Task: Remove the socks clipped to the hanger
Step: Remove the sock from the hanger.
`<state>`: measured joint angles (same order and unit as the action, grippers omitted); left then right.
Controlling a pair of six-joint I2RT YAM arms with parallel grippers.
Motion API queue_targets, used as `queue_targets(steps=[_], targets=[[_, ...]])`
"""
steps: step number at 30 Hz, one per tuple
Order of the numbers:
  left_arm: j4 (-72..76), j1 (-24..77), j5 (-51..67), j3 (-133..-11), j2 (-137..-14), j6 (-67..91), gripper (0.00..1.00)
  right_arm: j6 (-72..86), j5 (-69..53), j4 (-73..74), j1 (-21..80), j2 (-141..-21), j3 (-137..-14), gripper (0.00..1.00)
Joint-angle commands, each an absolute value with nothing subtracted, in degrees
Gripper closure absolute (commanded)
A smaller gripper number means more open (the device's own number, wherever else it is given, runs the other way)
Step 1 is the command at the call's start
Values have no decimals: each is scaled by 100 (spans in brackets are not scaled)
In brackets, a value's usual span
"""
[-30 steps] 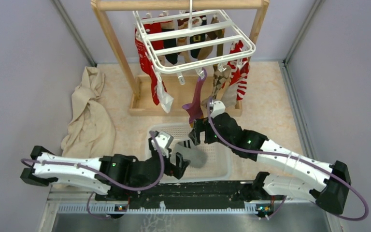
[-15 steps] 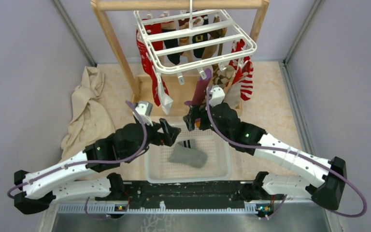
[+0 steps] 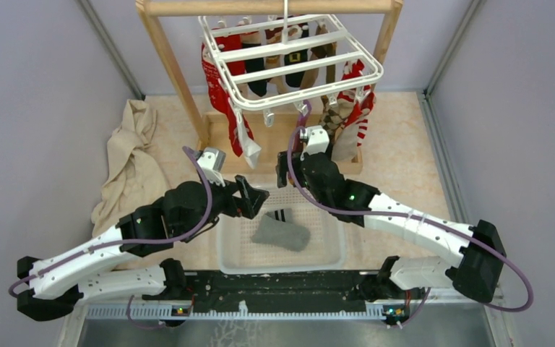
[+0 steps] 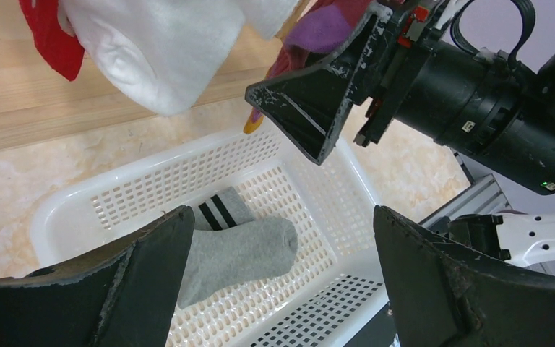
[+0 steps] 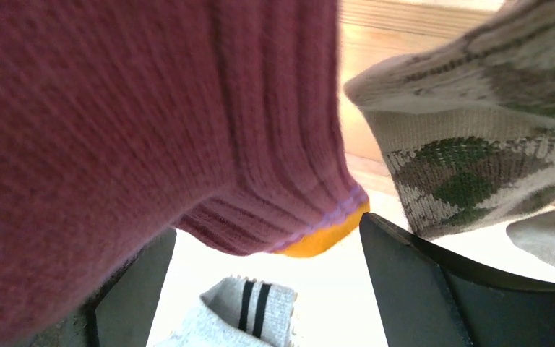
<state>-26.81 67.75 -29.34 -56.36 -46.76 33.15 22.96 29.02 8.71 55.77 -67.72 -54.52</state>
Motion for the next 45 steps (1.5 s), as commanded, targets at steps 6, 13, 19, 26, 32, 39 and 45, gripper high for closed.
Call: queue_targets(steps=[6,13,19,26,32,39,45], targets=[[-2742,6759,-2783,-5730,-4636,3251,1,2122,3343,118,5438,-7035,-5657,26],[-2645,6759,-2673,-5809,-4608,3248,1,2032,3221,44,5423,-6870,-5517,89],[-2385,6759,-2540,-6684,-4953,3071,1,2011,3068,155,5423,-6604,-5283,100],[-1755,6759,-2147,-7872,-5630,2674,1,1882,2751,271,5505,-6228,-5130,100],[-1294,6759,-1967,-8505,-6164,2336,1,1963,2405,483,5632,-5913,-5054,100],[-1040,6759,-2121,-8905,-6709,2122,1,2053,2134,860,5868,-5555,-4946,100],[-910,6759,-2382,-8963,-6943,2127,1,2100,2168,1090,6086,-5307,-4857,100]])
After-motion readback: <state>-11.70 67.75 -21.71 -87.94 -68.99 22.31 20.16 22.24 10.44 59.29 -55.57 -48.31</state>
